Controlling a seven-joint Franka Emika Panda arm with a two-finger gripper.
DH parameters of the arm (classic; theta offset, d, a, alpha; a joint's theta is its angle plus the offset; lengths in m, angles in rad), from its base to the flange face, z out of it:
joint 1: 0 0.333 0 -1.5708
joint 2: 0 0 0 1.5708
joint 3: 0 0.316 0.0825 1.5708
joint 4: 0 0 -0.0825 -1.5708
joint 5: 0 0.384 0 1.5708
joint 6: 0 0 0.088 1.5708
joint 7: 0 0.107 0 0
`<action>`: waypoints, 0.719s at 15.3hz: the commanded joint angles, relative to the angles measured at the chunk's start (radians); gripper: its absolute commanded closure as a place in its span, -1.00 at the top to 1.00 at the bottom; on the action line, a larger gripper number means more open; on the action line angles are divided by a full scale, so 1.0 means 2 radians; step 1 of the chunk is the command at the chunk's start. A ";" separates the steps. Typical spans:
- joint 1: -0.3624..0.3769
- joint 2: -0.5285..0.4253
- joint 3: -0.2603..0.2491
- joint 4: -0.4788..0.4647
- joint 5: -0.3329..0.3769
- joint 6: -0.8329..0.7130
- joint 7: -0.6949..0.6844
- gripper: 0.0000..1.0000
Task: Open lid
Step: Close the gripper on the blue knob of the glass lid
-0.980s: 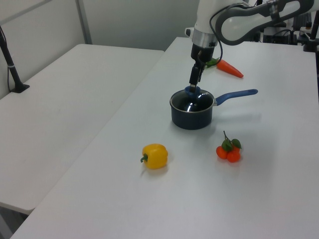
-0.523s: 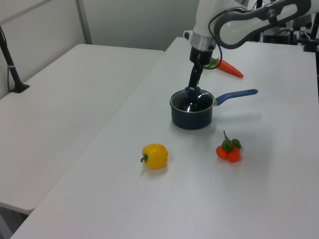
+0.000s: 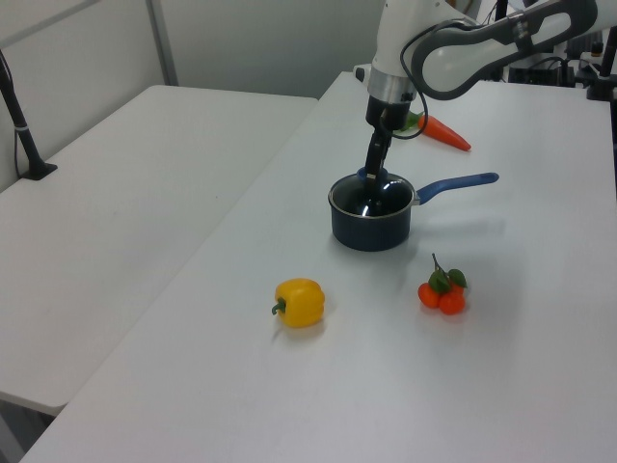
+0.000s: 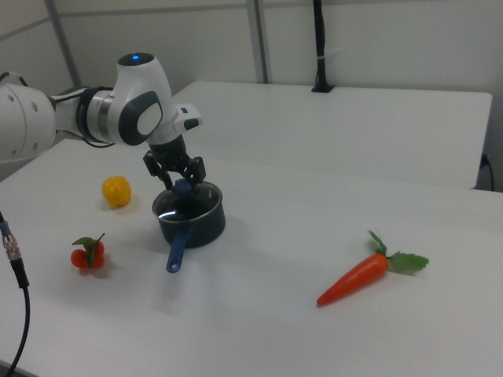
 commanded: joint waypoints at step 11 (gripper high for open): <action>0.005 -0.035 -0.003 0.003 -0.002 -0.026 0.028 -0.23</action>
